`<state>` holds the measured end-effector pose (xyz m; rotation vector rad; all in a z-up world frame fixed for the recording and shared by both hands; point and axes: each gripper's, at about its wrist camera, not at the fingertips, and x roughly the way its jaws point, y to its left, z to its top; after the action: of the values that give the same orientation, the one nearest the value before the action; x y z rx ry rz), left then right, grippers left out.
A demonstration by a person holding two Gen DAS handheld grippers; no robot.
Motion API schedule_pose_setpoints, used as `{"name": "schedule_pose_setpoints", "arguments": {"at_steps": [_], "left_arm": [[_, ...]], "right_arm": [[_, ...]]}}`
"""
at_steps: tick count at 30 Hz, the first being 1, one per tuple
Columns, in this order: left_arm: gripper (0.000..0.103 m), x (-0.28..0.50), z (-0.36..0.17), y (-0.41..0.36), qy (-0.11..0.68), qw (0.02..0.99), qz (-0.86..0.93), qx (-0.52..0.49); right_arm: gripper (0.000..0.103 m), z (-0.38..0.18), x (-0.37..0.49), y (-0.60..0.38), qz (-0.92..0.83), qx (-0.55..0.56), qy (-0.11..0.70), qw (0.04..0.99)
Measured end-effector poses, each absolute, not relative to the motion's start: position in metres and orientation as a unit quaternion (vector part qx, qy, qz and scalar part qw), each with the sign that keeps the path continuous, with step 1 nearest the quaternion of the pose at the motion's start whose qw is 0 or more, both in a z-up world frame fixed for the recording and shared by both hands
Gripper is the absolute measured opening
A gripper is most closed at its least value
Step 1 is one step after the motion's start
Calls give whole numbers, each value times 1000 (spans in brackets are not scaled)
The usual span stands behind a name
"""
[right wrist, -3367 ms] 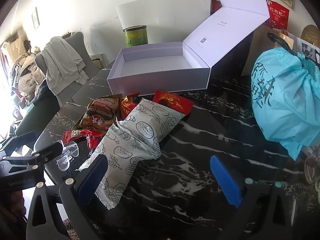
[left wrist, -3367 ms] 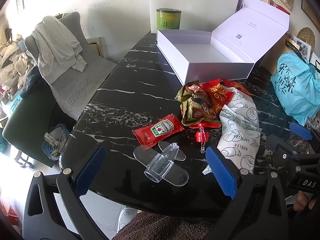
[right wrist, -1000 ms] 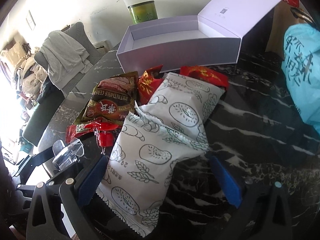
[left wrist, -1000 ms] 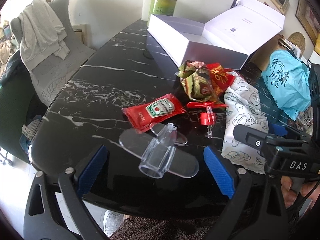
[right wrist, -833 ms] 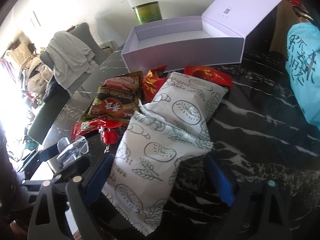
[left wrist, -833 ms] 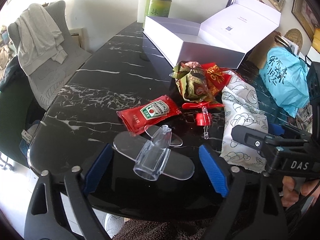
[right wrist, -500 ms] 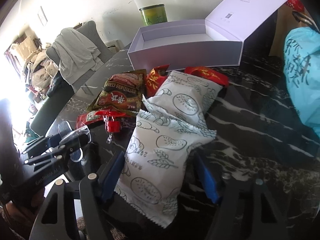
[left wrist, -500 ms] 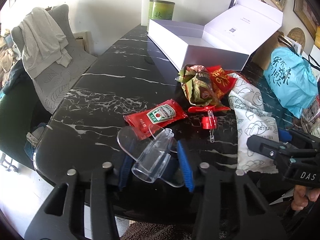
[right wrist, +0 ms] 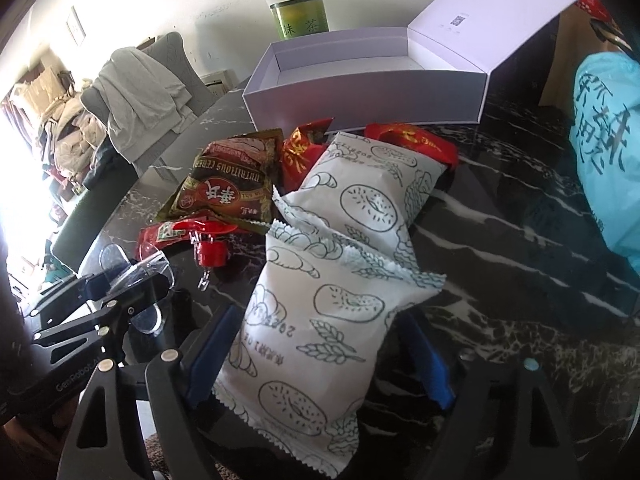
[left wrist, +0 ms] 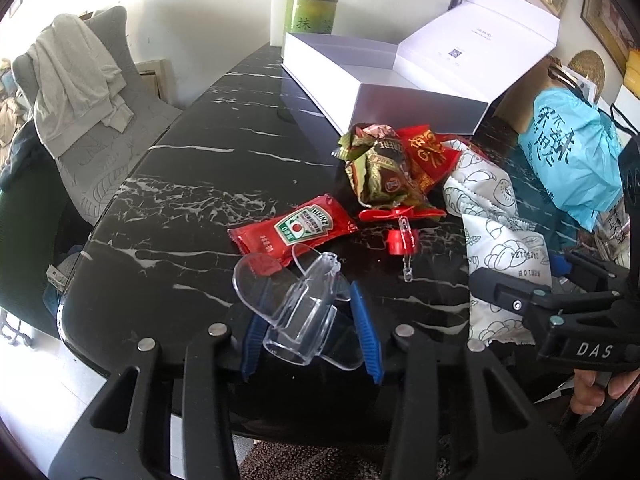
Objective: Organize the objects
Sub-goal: 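Grasp the clear plastic stand with the left gripper while the right grasps the white pastry packet, then carry the plastic stand and pastry packet with both grippers into the white box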
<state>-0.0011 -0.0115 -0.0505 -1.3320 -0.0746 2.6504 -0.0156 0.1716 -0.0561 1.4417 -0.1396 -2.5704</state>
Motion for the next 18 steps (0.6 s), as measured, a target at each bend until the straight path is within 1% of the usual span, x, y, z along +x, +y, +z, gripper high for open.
{"name": "schedule_pose_setpoints", "arguments": {"at_steps": [1, 5, 6, 7, 12, 14, 16, 18], "left_arm": [[46, -1, -51, -8, -14, 91, 889, -448], [47, 0, -52, -1, 8, 82, 892, -445], [45, 1, -52, -1, 6, 81, 892, -444], [40, 1, -52, -1, 8, 76, 894, -442], [38, 0, -52, -3, 3, 78, 893, -444], [37, -1, -51, -6, -5, 79, 891, -447], [36, -1, -51, -8, -16, 79, 890, -449], [35, -1, -50, -10, -25, 82, 888, -452]], "right_arm": [[84, -56, -16, 171, -868, 486, -45, 96], [84, -58, -12, 168, -872, 479, -24, 101], [84, -59, -11, 167, -873, 477, -17, 103], [84, -59, -10, 167, -874, 475, -15, 104], [83, -60, -5, 168, -876, 470, -7, 108], [80, -59, -2, 171, -876, 468, -8, 111], [68, -58, -1, 173, -877, 466, -11, 114], [63, -57, 2, 175, -878, 462, -13, 121]]}}
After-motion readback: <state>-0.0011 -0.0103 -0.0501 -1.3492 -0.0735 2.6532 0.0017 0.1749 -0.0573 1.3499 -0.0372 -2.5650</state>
